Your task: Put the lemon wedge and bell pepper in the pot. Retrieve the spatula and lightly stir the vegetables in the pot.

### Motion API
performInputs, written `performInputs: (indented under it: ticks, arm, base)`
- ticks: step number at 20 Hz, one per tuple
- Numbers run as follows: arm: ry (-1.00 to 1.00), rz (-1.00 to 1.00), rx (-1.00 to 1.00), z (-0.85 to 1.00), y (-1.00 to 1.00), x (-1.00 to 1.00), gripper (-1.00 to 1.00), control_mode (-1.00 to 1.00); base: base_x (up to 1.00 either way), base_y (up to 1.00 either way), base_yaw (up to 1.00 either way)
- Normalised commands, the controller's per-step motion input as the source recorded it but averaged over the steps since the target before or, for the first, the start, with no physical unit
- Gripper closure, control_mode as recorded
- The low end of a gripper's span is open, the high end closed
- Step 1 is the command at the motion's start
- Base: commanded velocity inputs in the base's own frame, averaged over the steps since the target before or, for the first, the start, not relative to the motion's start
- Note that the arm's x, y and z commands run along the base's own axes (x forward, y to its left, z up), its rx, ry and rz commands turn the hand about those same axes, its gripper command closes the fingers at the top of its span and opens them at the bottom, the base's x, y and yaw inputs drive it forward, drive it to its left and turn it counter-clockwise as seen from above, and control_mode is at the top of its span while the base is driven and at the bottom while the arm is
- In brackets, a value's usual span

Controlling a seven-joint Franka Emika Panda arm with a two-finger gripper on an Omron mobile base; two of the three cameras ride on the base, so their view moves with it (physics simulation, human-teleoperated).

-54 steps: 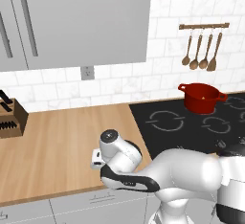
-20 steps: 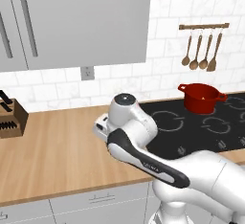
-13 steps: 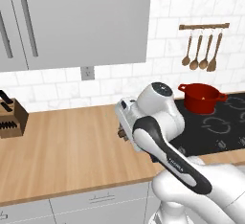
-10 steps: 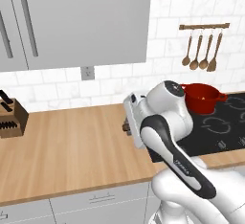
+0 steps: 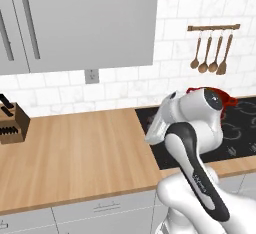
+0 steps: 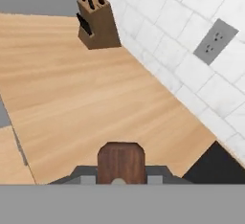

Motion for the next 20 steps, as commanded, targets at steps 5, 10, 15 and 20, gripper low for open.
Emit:
performInputs:
  ticks: [5, 10, 15, 20]
  arm:
    - [0.07, -0.52, 0.43, 0.39, -0.46, 0.26, 1.00, -1.00]
    - [0.00, -0.47, 0.34, 0.34, -0.29, 0.56, 1.00, -1.00]
    - [0.00, -0.40, 0.18, 0.01, -0.51, 0.58, 1.00, -1.00]
    - [-0.04, -0.29, 0.13, 0.00, -0.65, -0.27, 1.00, -1.00]
  base:
    - [0.00, 0.00, 0.00]
    - [0.00, 0.00, 0.00]
    - [0.00, 0.00, 0.00]
    - [0.00, 0.00, 0.00]
